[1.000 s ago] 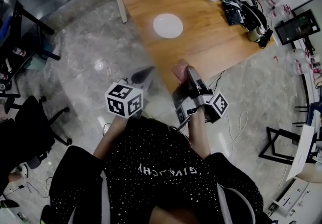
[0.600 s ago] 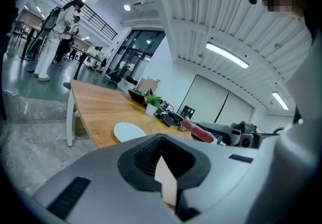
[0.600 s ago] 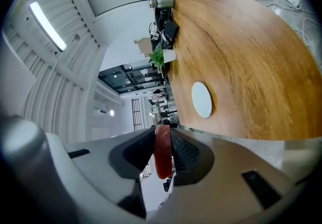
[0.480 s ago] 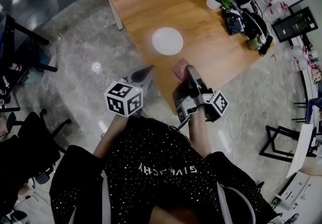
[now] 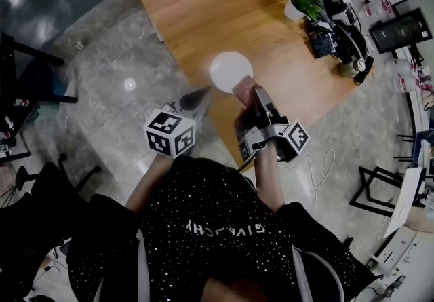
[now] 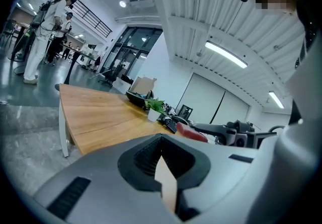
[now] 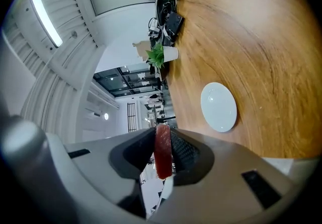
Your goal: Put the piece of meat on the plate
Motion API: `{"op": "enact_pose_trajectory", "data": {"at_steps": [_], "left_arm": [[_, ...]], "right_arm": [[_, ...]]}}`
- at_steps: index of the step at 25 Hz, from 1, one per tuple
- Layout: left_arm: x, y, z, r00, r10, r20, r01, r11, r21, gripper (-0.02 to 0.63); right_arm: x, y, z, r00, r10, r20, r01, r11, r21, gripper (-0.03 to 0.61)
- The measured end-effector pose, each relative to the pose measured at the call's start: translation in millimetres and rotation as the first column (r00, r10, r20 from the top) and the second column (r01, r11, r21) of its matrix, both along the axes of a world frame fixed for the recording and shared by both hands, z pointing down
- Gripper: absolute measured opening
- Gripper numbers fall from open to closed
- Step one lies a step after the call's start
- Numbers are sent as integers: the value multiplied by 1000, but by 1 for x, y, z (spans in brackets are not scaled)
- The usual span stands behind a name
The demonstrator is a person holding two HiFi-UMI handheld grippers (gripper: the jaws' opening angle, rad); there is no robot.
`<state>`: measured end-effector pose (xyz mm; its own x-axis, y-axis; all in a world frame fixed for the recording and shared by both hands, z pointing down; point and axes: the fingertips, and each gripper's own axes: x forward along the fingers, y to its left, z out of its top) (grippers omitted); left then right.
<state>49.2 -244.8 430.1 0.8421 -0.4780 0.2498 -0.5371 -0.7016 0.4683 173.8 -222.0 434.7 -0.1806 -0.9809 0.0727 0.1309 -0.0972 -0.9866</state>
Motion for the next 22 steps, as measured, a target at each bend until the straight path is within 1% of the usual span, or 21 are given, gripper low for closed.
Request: {"op": "enact_pose_trajectory", "data": {"at_steps": [5,12,14,18,22], "left_arm": [[6,-36,7,1000,27,-4,-27,999,-20,9],[18,-80,23,997,72,-11,-73,997,-33,9],[19,-89,29,997,80,-14,-81,996,-40,9],[21,-104,41,996,84,-22,-85,995,-56,9],[24,-114,49,996,81,-32,-84,994,-70,9]], "right_arm": [[8,-30,8,999,25,-29,-26,999,-40,98],[25,-63,34,997,56,-56,-62,992,-107,98],[29,-72,42,995,58,-76,-67,991,-120,98],[33,-90,62,990,29,-135,-51,984,-170,98],[32,-103,83,990,-10,-142,-24,971,-238,98]]}}
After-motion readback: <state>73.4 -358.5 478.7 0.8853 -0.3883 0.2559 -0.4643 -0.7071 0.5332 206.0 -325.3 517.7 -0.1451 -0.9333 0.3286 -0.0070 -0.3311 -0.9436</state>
